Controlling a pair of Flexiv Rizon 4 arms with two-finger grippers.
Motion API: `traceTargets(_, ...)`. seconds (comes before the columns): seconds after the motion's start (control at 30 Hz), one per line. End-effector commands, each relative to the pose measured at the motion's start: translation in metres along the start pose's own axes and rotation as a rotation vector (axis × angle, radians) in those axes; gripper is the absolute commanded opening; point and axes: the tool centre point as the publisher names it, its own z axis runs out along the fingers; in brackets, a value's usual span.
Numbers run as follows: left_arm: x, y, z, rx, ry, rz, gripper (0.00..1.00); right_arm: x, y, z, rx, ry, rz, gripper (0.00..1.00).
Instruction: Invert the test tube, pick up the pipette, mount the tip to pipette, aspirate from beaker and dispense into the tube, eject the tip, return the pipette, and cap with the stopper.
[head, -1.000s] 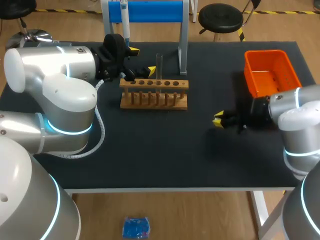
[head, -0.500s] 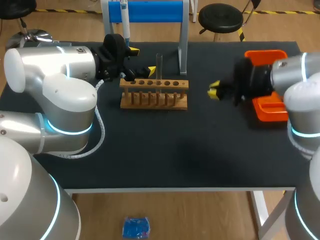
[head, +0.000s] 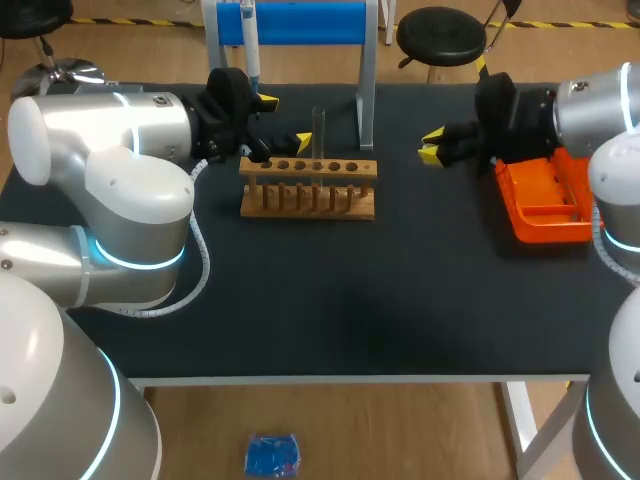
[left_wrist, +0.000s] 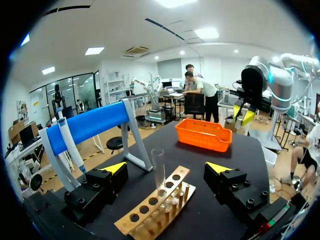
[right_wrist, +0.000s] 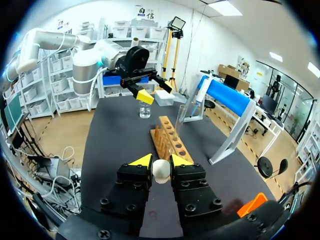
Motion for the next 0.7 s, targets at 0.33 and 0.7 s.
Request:
traceTargets(0.33, 0.000, 0.001, 0.001, 0.003, -0.001, 0.000, 1.00, 0.000, 0.000, -0.001, 0.000, 0.002, 0.000, 0.00)
traceTargets(0.7, 0.000, 0.001, 0.001, 0.003, -0.001, 0.000, 1.00, -0.023, 0.033, 0.032, -0.010, 0.046, -0.012, 0.00)
